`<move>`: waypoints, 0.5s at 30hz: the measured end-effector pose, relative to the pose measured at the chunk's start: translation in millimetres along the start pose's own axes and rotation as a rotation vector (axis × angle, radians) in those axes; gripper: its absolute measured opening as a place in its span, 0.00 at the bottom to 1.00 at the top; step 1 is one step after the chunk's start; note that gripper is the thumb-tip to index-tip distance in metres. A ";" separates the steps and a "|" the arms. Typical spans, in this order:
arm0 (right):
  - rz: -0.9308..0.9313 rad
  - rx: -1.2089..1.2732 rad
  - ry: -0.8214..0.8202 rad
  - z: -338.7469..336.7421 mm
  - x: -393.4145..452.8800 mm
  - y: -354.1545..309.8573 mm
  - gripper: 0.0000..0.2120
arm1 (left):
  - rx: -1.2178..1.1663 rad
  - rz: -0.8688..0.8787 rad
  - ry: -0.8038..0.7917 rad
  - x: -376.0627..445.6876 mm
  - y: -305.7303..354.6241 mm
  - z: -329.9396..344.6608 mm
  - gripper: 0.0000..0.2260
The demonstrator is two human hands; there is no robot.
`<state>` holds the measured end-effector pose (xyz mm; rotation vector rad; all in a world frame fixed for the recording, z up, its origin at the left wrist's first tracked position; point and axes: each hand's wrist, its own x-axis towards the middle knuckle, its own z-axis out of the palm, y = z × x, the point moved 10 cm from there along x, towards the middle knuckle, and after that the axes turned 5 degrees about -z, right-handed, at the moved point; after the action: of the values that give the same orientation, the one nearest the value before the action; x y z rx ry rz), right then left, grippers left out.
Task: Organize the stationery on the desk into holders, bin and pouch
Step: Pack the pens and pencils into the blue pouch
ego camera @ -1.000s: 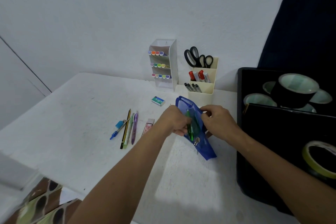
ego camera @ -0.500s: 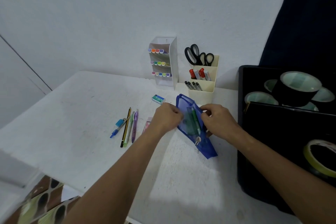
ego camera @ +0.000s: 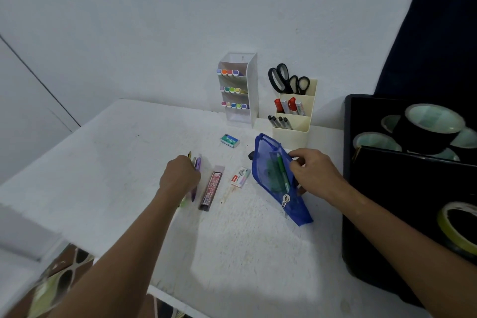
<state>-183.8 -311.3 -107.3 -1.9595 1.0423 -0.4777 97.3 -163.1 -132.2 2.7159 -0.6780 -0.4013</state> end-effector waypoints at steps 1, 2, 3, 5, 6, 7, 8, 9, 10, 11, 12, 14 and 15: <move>0.002 0.004 -0.005 0.5 -0.4 -0.1 0.13 | -0.001 -0.009 -0.011 0.3 -2.9 2.6 0.07; 0.005 0.006 -0.009 0.8 -0.7 -0.3 0.13 | -0.007 -0.014 -0.019 0.2 -4.5 5.3 0.08; 0.006 0.006 -0.010 0.7 -0.9 -0.3 0.13 | -0.012 -0.017 -0.019 -0.6 -5.3 6.8 0.08; 0.007 0.013 -0.015 1.1 -0.9 -0.1 0.13 | -0.005 -0.020 0.003 -4.3 -5.6 7.5 0.08; 0.008 0.018 -0.016 1.5 -0.8 0.0 0.13 | 0.009 -0.019 0.021 -6.4 -5.2 7.3 0.07; 0.010 0.020 -0.016 1.5 -0.8 0.3 0.13 | 0.036 -0.013 0.037 -8.5 -3.8 7.4 0.06; 0.010 0.018 -0.016 1.5 -0.9 0.2 0.13 | 0.067 -0.001 0.055 -10.7 -1.8 7.6 0.06; 0.012 0.015 -0.016 1.8 -0.8 0.0 0.13 | 0.100 0.013 0.068 -12.1 0.2 8.6 0.05; 0.013 0.015 -0.015 1.9 -0.7 -0.2 0.13 | 0.124 0.025 0.078 -13.6 2.8 9.4 0.05; 0.014 0.017 -0.015 2.0 -0.7 -0.4 0.13 | 0.139 0.036 0.077 -15.2 5.4 10.4 0.04; 0.013 0.020 -0.014 1.9 -0.9 -0.9 0.13 | 0.143 0.046 0.068 -16.4 7.5 12.0 0.04; 0.008 0.024 -0.012 1.3 -1.3 -1.5 0.12 | 0.119 0.059 0.037 -16.0 9.0 14.6 0.02; 0.005 0.027 -0.011 0.9 -1.5 -1.7 0.12 | 0.097 0.058 0.026 -15.6 8.6 14.4 0.04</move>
<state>-183.3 -309.1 -106.4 -1.9336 1.0291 -0.4755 75.7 -166.0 -139.2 2.7789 -0.7862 -0.3270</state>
